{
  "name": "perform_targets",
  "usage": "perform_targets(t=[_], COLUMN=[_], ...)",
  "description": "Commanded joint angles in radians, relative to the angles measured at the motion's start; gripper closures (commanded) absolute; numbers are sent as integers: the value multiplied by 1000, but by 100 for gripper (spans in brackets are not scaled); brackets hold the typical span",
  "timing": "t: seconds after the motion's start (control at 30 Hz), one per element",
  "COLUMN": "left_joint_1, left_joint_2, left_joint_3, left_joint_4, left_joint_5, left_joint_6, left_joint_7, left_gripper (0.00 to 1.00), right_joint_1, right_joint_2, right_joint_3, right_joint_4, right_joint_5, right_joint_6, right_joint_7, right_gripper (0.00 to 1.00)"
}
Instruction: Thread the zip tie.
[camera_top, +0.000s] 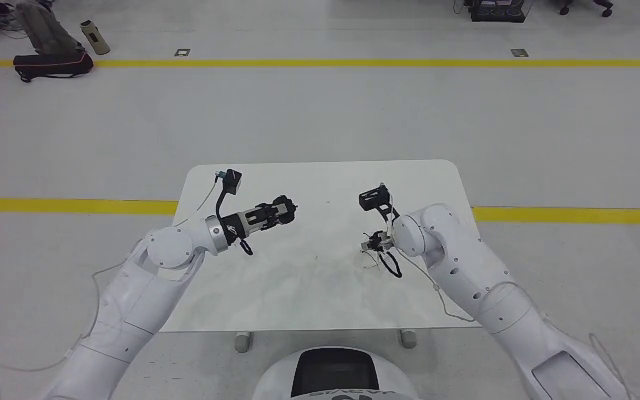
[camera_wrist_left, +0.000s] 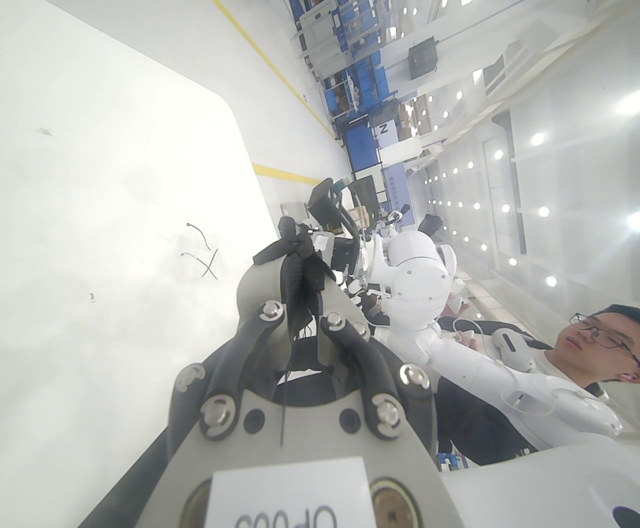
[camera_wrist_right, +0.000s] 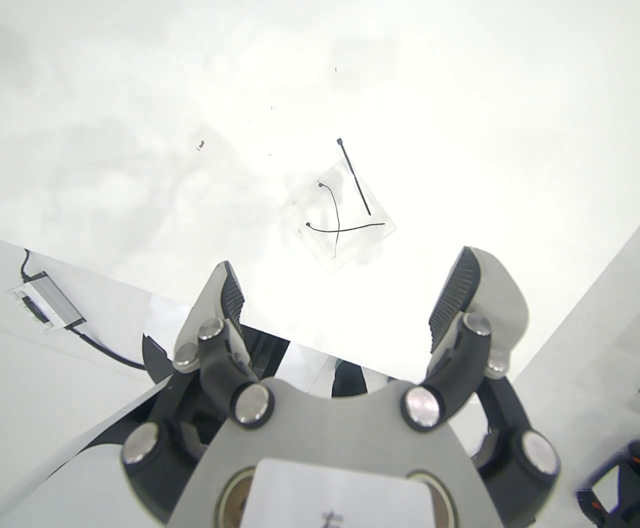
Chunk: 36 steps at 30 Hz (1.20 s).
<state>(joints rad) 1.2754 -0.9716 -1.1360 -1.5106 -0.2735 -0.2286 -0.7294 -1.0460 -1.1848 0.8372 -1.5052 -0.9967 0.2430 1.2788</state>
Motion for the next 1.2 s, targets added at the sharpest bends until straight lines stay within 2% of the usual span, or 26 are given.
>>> perform_targets(t=[0.0, 0.13, 0.4, 0.5, 0.7, 0.93, 1.17], left_joint_1=[0, 0, 0, 0, 0, 0, 0], left_joint_2=[0, 0, 0, 0, 0, 0, 0], left_joint_3=[0, 0, 0, 0, 0, 0, 0], left_joint_4=[0, 0, 0, 0, 0, 0, 0], left_joint_5=[0, 0, 0, 0, 0, 0, 0], left_joint_6=[0, 0, 0, 0, 0, 0, 0], left_joint_7=[0, 0, 0, 0, 0, 0, 0], left_gripper=[100, 100, 100, 100, 100, 100, 100], right_joint_1=[13, 35, 37, 26, 49, 52, 45], right_joint_2=[-11, -30, -32, -35, -57, -60, -67], right_joint_3=[-24, -59, -60, -66, -97, -99, -102], right_joint_4=[29, 82, 86, 111, 195, 200, 223], right_joint_5=[9, 24, 26, 27, 51, 56, 65], right_joint_6=[11, 33, 34, 18, -1, -7, -48], right_joint_7=[6, 18, 15, -13, -43, -50, -99], right_gripper=[0, 0, 0, 0, 0, 0, 0])
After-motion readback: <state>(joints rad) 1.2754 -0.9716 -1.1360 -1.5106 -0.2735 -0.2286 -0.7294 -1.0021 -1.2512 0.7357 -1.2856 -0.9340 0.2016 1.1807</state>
